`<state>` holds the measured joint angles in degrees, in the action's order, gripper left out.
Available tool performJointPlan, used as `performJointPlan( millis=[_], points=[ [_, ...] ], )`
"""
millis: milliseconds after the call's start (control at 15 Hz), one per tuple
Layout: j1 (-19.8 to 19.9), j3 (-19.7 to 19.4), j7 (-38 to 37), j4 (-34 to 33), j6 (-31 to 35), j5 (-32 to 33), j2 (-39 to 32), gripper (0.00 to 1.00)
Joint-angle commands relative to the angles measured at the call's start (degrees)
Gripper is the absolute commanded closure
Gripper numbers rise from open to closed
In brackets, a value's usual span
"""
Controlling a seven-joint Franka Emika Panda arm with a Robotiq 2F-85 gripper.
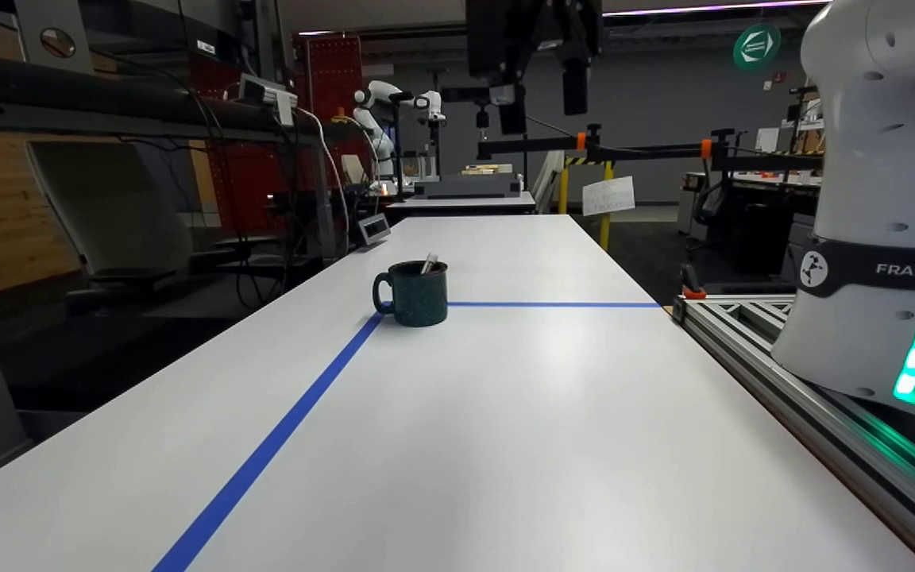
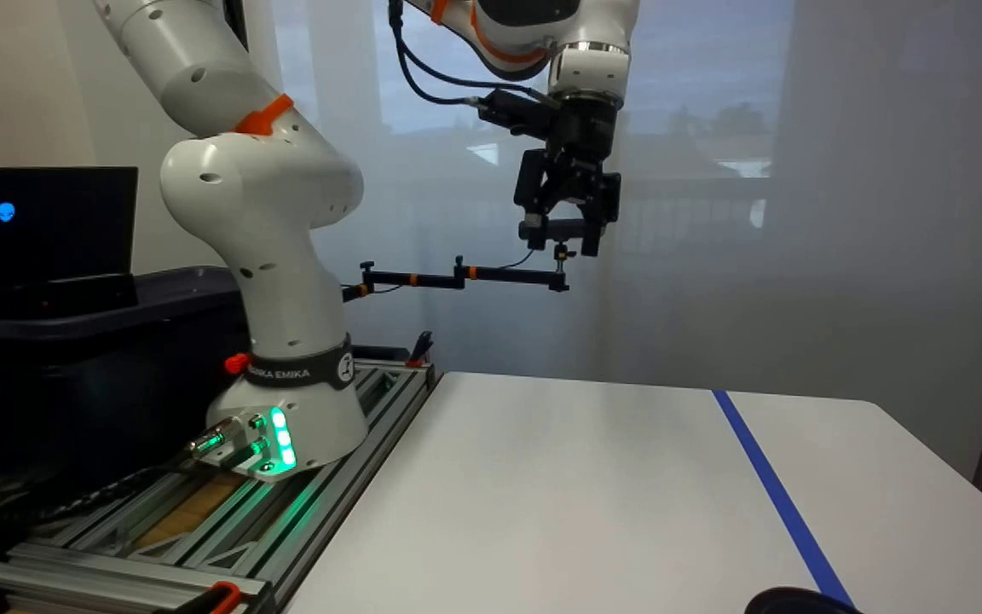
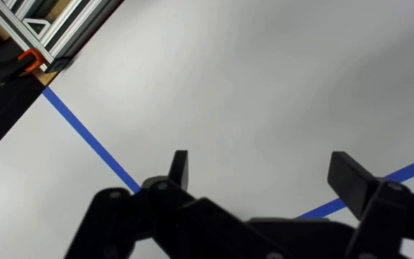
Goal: Remove the marker from the mug
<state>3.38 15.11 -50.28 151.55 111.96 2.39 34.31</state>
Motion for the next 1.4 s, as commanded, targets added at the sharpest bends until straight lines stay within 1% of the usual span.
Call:
performJointPlan(
  millis=[0, 267, 467, 600, 667, 733, 933, 1000, 1067, 1133, 1333],
  points=[
    [4.06, -1.54, -7.05, 3.16, 8.88, 4.13, -0.55, 0.0],
    [9.05, -1.37, -17.55, 3.18, 17.36, 8.58, -4.81, 0.0],
    [11.63, -1.9, -26.03, 2.01, 20.76, 10.23, -8.71, 0.0],
    [13.04, -3.01, -30.93, 1.57, 21.79, 10.83, -10.88, 0.0],
    [10.06, -4.16, -26.52, 2.77, 20.14, 9.98, -8.49, 0.0],
    [10.59, -4.6, -28.21, 2.65, 20.73, 10.37, -9.45, 0.0],
    [10.99, -5.18, -29.77, 2.2, 21.24, 10.58, -10.88, 0.0],
    [12.01, -3.37, -32.63, 2.2, 21.74, 14.28, -10.51, 0.0],
    [12.71, -2.7, -35.37, 1.96, 22.99, 16.45, -11.2, 0.0],
    [13.75, -2.16, -39.45, 1.05, 22.68, 18.68, -12.28, 0.0],
    [15.68, -2.39, -50.75, -0.85, 22.24, 25.35, -15.24, 0.0]
  ],
)
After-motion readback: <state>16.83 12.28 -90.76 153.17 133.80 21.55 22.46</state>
